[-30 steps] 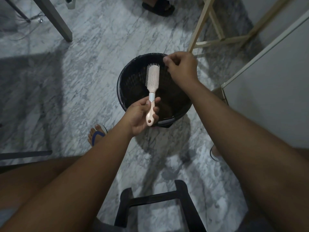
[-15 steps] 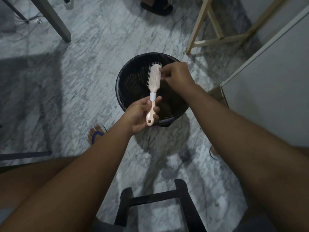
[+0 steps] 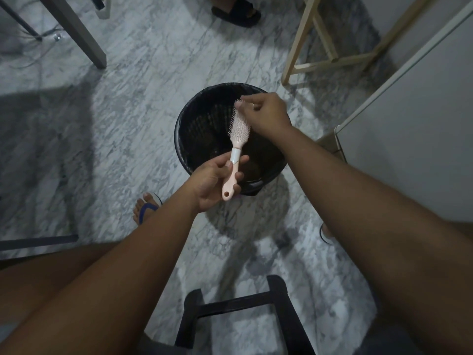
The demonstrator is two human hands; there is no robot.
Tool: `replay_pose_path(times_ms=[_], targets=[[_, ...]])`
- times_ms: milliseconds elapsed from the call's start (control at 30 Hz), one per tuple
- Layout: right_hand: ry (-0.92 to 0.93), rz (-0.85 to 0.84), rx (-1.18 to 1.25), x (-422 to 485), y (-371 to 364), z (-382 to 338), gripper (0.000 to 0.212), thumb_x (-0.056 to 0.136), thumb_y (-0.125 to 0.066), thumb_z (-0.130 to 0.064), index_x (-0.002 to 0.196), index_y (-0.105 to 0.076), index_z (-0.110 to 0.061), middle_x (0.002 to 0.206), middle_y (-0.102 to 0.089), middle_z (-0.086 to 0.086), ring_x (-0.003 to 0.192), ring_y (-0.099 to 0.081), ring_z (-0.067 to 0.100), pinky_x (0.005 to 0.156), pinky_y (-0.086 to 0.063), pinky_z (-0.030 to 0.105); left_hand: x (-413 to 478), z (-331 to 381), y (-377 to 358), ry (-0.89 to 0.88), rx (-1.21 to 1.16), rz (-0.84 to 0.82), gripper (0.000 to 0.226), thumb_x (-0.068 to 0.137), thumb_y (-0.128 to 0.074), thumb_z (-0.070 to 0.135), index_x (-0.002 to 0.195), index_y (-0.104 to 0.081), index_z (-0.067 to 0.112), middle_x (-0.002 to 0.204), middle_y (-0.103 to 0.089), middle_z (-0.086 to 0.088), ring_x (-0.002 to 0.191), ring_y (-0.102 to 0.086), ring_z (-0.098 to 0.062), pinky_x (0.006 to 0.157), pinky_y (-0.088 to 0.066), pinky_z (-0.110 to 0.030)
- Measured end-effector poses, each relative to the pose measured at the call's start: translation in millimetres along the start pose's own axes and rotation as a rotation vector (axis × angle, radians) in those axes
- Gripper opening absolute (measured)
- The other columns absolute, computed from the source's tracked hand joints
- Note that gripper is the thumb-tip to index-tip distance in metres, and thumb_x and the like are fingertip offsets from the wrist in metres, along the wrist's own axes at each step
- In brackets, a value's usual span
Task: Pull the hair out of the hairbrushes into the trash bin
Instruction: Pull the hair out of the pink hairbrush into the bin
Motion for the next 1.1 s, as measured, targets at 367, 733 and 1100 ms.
replay_pose_path(times_ms=[367,733,1100], targets=[[-0.211,0.008,0.016,6,13,13,0.03,0.104,-0.047,-0.024,0.097,-0.07,-0.006,0.092,-0.071,0.017,0.068,-0.072,0.025,0.052,-0.063,0.034,-5,-3,4,0.036,-0.08,-0.102,0.039,0.102,-0.036,0.004,0.14,-0.047,0.003,0.119,-0.067,-0.004,0.072,-0.05,-0.013,0.054,-0.047,-0.023],[-0.411,-0.49,0.608,-29,-3,23,0.049,0.096,-0.058,-0.048,0.121,-0.066,-0.006,0.118,-0.071,0.015,0.11,-0.069,0.028,0.093,-0.056,0.043,0,3,1,0.011,-0.11,-0.12,0.042,0.103,-0.033,0.004,0.143,-0.045,0.006,0.115,-0.066,-0.003,0.071,-0.052,-0.011,0.056,-0.044,-0.022],[-0.247,0.05,0.198,-16,16,18,0.037,0.107,-0.039,-0.028,0.1,-0.067,-0.005,0.077,-0.068,-0.001,0.059,-0.06,0.01,0.05,-0.049,0.025,6,1,1,-0.038,-0.154,0.021,0.038,0.104,-0.038,0.006,0.14,-0.048,0.004,0.119,-0.066,-0.005,0.07,-0.054,-0.012,0.054,-0.046,-0.024]])
Point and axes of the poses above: each hand's wrist, its own x-axis towards the middle knuckle, its own y-axis out of the back of the hand, z = x × y, the point moved 2 cm from there along x, towards the middle knuckle
